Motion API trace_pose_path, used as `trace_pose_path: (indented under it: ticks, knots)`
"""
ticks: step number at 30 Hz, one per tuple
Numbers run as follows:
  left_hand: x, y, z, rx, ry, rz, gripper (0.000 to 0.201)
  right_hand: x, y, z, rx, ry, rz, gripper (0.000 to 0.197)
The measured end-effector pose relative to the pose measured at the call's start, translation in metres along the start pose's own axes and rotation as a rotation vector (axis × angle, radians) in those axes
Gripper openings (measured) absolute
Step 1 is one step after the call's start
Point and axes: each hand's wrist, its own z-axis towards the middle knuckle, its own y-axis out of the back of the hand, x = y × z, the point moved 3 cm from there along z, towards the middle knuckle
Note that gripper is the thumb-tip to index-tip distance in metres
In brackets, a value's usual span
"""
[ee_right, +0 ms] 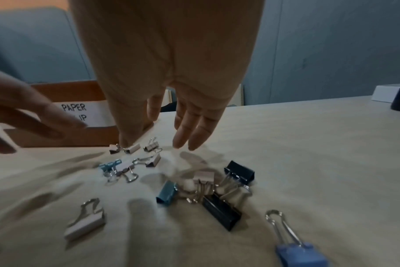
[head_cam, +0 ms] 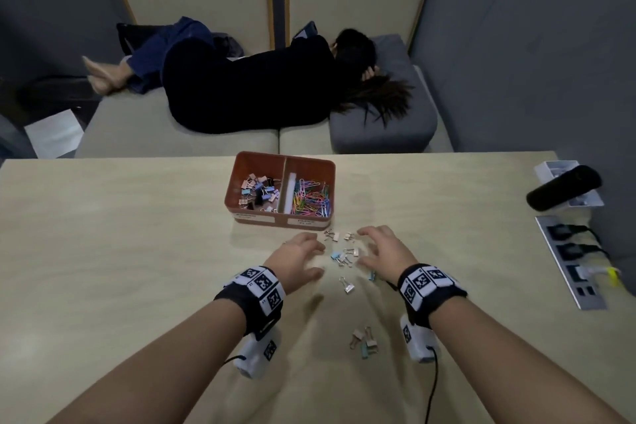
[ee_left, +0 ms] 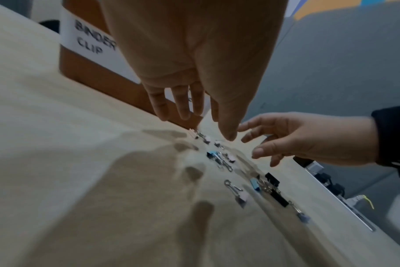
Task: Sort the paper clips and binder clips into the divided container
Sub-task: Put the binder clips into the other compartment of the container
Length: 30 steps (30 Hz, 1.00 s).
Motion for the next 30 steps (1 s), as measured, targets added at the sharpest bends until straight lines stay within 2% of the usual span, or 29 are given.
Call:
trace_pose_path:
  ticks: [3, 6, 11, 14, 17, 19, 21, 24, 26, 30]
  knots:
    - [-0.014, -0.016, 0.016, -0.02, 0.005, 0.002, 0.054, -0.002, -0.005, 0.007, 0.034, 0.023, -0.025, 0.063]
    - [-0.018, -0.025, 0.035, -0.031, 0.006, 0.019, 0.058, -0.003, -0.007, 0.018, 0.053, 0.047, -0.057, 0.062]
    - [-0.017, -0.027, 0.061, -0.046, -0.006, 0.081, 0.045, -0.002, -0.007, 0.034, 0.085, 0.172, -0.127, 0.056]
    - [-0.016, -0.029, 0.063, -0.101, -0.057, 0.139, 0.028, -0.004, -0.009, 0.04, 0.097, 0.201, -0.138, 0.043]
    - [-0.006, -0.033, 0.06, -0.176, -0.069, 0.119, 0.033, -0.008, -0.013, 0.041, 0.071, 0.204, -0.084, 0.024]
    - [0.003, -0.036, 0.055, -0.2, -0.074, 0.055, 0.031, -0.012, -0.015, 0.042, 0.075, 0.18, -0.065, 0.019]
    - [0.008, -0.037, 0.047, -0.198, -0.025, -0.032, 0.025, -0.014, -0.017, 0.043, 0.076, 0.164, -0.052, 0.018]
    - [0.013, -0.036, 0.039, -0.208, 0.121, -0.13, 0.013, -0.013, -0.019, 0.044, 0.092, 0.136, -0.041, 0.018]
    - [0.015, -0.036, 0.034, -0.217, 0.215, -0.169, 0.017, -0.012, -0.022, 0.043, 0.104, 0.107, -0.038, 0.016]
    - [0.019, -0.033, 0.03, -0.193, 0.307, -0.201, 0.027, -0.009, -0.023, 0.041, 0.09, 0.073, -0.039, 0.014]
